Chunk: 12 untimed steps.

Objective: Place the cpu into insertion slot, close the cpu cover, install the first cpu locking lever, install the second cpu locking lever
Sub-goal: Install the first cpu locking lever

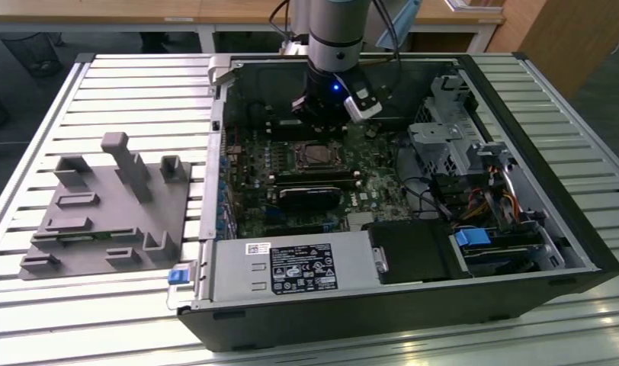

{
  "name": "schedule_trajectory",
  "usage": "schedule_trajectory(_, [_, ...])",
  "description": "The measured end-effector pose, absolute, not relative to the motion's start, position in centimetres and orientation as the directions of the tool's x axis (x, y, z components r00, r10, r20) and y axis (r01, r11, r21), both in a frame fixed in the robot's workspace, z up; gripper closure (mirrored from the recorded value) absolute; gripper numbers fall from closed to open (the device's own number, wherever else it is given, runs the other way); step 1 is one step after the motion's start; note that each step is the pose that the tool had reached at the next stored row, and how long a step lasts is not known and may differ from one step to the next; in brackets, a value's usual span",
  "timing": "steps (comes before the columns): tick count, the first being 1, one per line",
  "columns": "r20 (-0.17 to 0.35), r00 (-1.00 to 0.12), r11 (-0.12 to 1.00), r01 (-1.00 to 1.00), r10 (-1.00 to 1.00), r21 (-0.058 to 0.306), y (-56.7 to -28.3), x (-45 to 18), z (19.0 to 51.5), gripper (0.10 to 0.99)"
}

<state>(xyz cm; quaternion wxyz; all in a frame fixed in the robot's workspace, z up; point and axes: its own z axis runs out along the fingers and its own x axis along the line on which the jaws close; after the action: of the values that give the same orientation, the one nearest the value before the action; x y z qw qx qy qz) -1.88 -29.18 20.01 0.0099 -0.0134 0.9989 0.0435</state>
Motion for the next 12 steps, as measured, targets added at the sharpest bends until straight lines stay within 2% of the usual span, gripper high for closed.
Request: schedule_trajectory(12, [-0.020,-1.000,0.998,-0.024,-0.022,0.066,-29.15,-1.78,19.75,0.980])
